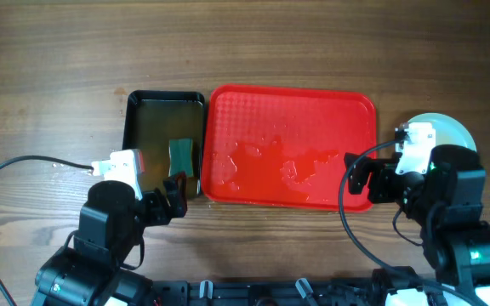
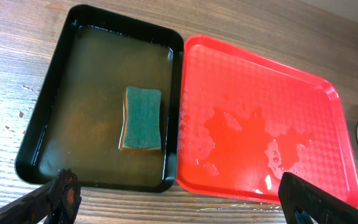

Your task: Clean dirty plates on tray and stack at the side

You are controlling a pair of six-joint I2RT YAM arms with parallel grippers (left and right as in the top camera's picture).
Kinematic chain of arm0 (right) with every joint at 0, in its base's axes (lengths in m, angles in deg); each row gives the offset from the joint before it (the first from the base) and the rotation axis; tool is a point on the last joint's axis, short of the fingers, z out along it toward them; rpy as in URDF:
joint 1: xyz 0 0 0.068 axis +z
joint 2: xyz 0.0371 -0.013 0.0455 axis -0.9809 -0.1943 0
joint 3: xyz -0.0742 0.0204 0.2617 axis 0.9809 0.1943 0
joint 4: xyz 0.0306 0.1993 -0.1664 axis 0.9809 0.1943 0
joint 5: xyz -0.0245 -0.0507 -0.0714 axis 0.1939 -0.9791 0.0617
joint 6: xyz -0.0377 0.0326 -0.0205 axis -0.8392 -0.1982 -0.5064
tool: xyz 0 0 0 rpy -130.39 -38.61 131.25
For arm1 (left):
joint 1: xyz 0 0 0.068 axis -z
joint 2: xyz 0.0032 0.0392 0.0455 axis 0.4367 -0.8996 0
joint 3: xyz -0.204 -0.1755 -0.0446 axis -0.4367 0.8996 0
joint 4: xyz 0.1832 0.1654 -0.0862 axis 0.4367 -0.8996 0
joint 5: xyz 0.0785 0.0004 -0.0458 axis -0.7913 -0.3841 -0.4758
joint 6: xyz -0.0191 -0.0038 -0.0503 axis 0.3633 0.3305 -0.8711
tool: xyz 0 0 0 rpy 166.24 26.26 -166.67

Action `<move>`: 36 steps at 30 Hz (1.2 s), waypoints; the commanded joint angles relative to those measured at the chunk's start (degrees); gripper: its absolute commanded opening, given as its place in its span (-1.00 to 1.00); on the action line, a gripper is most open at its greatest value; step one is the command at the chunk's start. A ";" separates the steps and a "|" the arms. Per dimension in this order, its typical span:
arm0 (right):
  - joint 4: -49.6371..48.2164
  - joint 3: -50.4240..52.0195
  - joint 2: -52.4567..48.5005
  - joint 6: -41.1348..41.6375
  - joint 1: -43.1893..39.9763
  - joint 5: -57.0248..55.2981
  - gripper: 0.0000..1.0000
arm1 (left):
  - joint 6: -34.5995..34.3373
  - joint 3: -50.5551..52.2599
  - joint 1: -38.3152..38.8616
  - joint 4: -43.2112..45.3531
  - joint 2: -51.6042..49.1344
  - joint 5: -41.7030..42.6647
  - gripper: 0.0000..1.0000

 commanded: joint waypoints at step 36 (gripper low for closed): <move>-52.87 50.42 42.14 -8.31 0.85 -9.66 0.99 | -0.74 0.50 0.31 -0.02 0.35 -0.94 1.00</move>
